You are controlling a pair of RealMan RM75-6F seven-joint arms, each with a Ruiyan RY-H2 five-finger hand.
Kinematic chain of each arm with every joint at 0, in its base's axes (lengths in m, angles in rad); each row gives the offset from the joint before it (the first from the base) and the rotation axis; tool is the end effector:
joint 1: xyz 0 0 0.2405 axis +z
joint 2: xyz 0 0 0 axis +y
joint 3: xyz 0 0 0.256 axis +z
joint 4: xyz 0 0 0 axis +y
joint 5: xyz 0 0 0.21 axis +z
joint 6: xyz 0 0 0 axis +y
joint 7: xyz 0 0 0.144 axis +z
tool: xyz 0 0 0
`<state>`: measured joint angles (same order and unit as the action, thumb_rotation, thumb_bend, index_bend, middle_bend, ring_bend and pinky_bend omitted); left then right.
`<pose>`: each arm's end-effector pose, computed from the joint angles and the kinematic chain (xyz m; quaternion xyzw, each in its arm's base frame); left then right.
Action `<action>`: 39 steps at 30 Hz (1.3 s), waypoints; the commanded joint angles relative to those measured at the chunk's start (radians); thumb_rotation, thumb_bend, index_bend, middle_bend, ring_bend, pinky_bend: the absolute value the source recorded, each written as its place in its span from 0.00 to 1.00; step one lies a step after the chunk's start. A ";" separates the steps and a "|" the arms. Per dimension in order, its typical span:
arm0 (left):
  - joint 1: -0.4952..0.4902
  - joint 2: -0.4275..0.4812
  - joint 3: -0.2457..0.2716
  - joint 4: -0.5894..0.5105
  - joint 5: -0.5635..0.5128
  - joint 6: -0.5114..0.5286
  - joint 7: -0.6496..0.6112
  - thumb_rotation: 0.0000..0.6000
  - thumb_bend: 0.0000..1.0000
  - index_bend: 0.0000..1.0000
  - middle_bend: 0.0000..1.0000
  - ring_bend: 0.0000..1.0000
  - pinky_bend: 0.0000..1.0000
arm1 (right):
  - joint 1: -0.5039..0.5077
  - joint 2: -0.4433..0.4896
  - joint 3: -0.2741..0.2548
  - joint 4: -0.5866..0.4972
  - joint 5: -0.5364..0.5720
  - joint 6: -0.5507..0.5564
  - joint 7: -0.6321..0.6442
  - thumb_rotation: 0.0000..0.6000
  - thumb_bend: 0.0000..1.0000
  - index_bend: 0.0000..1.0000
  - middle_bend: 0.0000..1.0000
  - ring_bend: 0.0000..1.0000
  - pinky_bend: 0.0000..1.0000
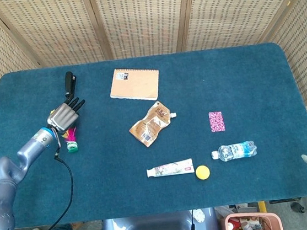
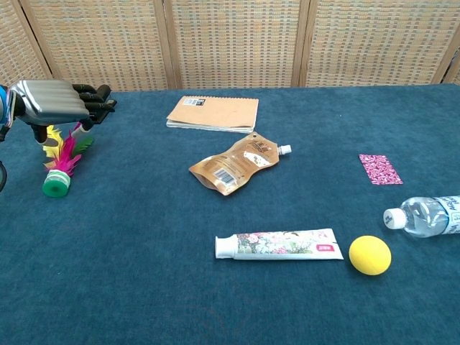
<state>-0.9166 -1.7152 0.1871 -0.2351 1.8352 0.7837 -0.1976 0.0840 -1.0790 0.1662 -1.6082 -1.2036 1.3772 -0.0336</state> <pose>-0.2611 0.4688 0.0470 -0.8813 0.0022 -0.0738 0.4668 -0.3482 -0.1996 0.1922 0.5034 -0.4333 0.3305 0.6706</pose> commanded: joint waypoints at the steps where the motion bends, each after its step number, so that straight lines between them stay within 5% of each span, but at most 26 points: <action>1: -0.002 0.000 0.007 0.011 0.001 -0.005 0.003 1.00 0.30 0.54 0.00 0.00 0.00 | 0.002 -0.002 0.002 0.000 0.004 0.000 -0.006 1.00 0.00 0.00 0.00 0.00 0.00; 12: 0.002 -0.014 0.008 0.035 -0.024 -0.007 0.009 1.00 0.46 0.63 0.00 0.00 0.00 | 0.003 -0.005 0.000 -0.004 0.002 0.000 -0.017 1.00 0.00 0.00 0.00 0.00 0.00; 24: 0.012 -0.021 0.009 0.046 -0.043 0.015 0.016 1.00 0.49 0.78 0.00 0.00 0.00 | 0.001 -0.001 -0.002 -0.009 -0.006 0.000 -0.004 1.00 0.00 0.00 0.00 0.00 0.00; 39: 0.077 0.103 -0.070 -0.054 -0.120 0.329 0.116 1.00 0.50 0.79 0.00 0.00 0.00 | -0.006 0.014 -0.011 -0.020 -0.043 0.008 0.028 1.00 0.00 0.00 0.00 0.00 0.00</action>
<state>-0.8584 -1.6416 0.1240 -0.2583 1.7204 1.0665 -0.1204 0.0788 -1.0656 0.1560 -1.6279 -1.2447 1.3840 -0.0069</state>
